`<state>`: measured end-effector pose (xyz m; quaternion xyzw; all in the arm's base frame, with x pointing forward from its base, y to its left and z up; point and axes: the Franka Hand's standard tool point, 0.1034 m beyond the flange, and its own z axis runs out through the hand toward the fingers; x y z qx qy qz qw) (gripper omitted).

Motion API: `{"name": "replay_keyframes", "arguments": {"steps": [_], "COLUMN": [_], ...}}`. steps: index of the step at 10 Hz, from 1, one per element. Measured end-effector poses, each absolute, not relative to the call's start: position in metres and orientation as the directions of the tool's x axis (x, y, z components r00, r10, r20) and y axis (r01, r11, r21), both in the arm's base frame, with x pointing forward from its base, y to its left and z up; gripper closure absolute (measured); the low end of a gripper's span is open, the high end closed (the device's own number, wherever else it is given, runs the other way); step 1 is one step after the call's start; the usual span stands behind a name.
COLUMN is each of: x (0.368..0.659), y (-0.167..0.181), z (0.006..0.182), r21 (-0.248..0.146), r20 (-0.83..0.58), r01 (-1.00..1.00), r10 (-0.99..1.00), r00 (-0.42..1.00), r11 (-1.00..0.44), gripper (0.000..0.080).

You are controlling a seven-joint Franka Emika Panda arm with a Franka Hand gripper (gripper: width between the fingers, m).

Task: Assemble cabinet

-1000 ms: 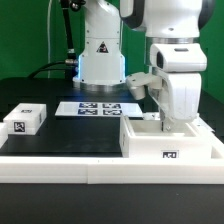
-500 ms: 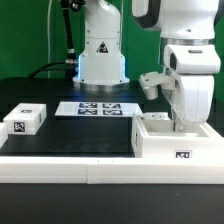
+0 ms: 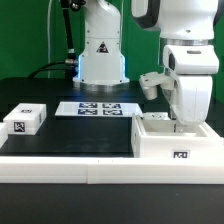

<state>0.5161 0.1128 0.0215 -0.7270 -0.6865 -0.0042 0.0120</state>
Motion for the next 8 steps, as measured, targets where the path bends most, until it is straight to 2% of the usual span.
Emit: {"name": "replay_keyframes", "arguments": {"steps": [1, 2, 3, 4, 5, 8], "x": [0.5161, 0.5161, 0.5161, 0.5161, 0.5161, 0.5154], "y": [0.1125, 0.1123, 0.1121, 0.1119, 0.1116, 0.1109], "z": [0.0213, 0.0213, 0.0212, 0.0211, 0.0211, 0.022], "r21": [-0.012, -0.012, -0.012, -0.012, -0.012, -0.013], "r20": [0.023, 0.023, 0.023, 0.023, 0.022, 0.022], "r01": [0.998, 0.998, 0.998, 0.998, 0.998, 0.998], "r10": [0.998, 0.998, 0.998, 0.998, 0.998, 0.998], "r00": [0.058, 0.058, 0.059, 0.059, 0.06, 0.061], "r11": [-0.058, -0.058, -0.058, -0.059, -0.059, -0.061], "gripper": [0.0406, 0.0271, 0.0096, 0.0096, 0.0017, 0.0002]}}
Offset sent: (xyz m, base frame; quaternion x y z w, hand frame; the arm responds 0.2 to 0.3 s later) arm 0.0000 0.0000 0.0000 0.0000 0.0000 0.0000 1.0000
